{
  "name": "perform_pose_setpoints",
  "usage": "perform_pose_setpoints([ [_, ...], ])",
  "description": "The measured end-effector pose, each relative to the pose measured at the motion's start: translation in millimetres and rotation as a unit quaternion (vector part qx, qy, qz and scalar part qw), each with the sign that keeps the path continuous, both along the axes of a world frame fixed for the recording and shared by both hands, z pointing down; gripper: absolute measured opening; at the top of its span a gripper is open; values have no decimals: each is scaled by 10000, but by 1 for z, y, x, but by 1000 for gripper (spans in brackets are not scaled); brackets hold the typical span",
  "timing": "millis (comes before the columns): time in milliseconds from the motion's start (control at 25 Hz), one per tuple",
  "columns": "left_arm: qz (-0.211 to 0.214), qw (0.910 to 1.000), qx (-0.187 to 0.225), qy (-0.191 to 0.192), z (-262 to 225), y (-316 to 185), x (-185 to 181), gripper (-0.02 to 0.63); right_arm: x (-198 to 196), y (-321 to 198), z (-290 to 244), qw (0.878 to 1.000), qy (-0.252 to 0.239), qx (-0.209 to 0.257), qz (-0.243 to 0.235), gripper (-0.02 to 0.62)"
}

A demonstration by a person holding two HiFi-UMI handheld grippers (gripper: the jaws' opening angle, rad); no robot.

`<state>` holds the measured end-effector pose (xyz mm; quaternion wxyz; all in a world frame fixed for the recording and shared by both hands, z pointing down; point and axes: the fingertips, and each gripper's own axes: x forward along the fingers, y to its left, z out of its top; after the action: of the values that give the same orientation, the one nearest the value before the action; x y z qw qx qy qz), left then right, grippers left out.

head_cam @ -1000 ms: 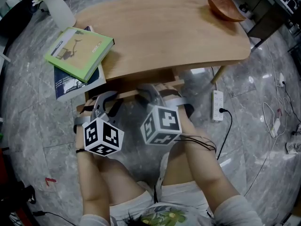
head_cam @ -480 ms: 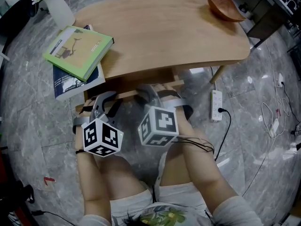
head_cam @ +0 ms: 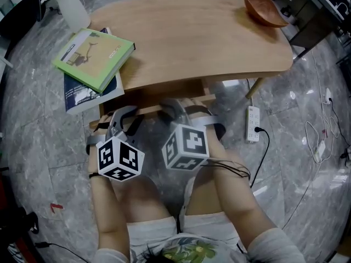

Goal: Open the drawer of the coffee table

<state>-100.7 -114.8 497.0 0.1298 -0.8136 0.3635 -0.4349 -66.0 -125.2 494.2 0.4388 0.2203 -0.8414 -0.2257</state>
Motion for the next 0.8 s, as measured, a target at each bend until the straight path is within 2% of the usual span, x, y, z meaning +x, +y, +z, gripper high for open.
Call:
perform_pose_setpoints([
  [800, 33, 10000, -65, 58, 1, 10, 3, 112, 2, 10, 3, 9998, 175, -137, 21, 112],
])
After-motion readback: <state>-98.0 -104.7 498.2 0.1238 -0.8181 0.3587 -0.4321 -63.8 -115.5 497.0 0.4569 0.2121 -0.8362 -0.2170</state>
